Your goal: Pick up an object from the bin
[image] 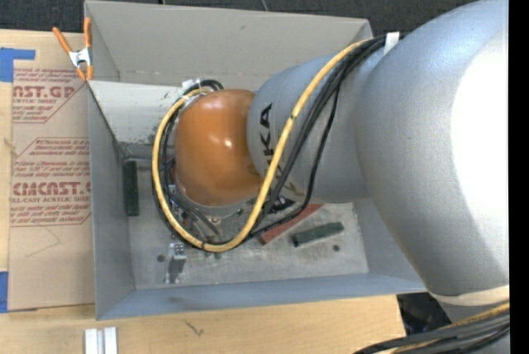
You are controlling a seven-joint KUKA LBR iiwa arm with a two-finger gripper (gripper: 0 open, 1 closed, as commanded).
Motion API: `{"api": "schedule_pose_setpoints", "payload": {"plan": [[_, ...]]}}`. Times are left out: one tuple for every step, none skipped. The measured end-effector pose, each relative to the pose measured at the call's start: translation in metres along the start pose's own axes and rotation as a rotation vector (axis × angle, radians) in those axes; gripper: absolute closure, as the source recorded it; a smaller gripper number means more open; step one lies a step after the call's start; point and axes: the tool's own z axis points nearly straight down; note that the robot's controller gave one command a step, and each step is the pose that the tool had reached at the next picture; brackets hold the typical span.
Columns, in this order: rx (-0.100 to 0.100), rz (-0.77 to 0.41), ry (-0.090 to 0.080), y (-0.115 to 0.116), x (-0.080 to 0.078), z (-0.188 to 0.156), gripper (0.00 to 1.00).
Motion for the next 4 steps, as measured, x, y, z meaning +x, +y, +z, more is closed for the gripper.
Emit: {"api": "schedule_pose_setpoints", "payload": {"plan": [[-0.002, 0.002, -0.007, -0.001, -0.002, -0.004, 0.0], [-0.004, -0.154, -0.017, -0.036, -0.059, 0.042, 0.0], [0.0, -0.262, -0.002, -0.04, -0.076, 0.036, 0.0], [-0.001, -0.315, -0.011, -0.039, -0.08, 0.002, 0.0]]}}
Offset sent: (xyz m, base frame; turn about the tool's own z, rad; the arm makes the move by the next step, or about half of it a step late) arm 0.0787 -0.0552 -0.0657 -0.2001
